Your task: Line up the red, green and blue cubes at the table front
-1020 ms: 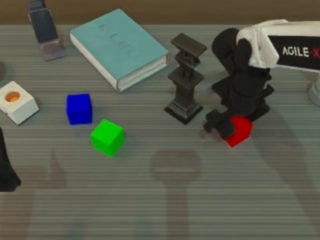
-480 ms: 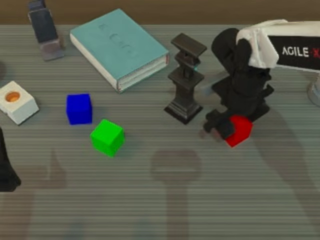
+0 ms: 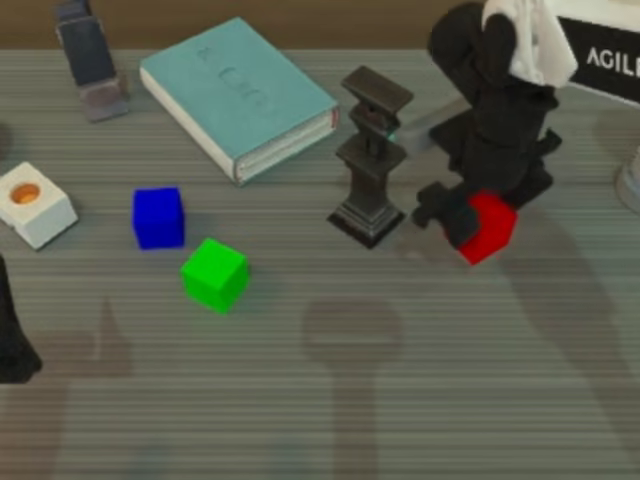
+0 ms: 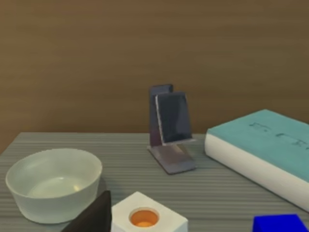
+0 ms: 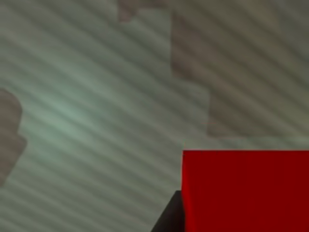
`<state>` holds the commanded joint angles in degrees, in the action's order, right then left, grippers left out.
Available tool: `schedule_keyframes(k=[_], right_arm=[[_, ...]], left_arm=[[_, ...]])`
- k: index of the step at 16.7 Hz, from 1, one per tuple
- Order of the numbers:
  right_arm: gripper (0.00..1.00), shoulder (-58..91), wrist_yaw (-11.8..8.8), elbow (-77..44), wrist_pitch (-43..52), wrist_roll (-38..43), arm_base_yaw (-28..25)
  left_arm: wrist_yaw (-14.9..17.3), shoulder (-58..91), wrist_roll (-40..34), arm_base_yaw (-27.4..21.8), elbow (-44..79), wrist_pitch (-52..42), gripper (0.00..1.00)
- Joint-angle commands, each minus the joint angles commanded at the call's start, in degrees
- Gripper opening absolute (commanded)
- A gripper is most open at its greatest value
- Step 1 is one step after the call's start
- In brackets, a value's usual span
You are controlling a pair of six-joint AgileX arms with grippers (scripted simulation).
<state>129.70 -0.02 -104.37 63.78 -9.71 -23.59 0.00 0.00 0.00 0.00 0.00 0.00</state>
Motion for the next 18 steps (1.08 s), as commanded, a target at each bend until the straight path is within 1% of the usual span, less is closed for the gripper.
schedule_keyframes(k=[2,6,9,11,13,18], right_arm=[[0.0,-0.81,-0.01,-1.06,1.41,-0.02,-0.06],[0.0,-0.57,-0.03,-1.01,1.32,0.18,0.17],[0.0,0.24,0.09,-2.38,2.11,3.94,-2.23],[0.0,1.09,0.23,-3.94,3.06,9.34,-5.24],[0.0,1.98,0.4,-5.63,4.23,16.95,-9.01],[0.0,3.91,0.76,-9.56,7.49,42.0,-20.17]], left_arm=[[0.0,0.0,0.0,0.0,0.0,0.0,1.0],[0.0,0.0,0.0,0.0,0.0,0.0,1.0],[0.0,0.0,0.0,0.0,0.0,0.0,1.0],[0.0,0.0,0.0,0.0,0.0,0.0,1.0],[0.0,0.0,0.0,0.0,0.0,0.0,1.0],[0.0,0.0,0.0,0.0,0.0,0.0,1.0]])
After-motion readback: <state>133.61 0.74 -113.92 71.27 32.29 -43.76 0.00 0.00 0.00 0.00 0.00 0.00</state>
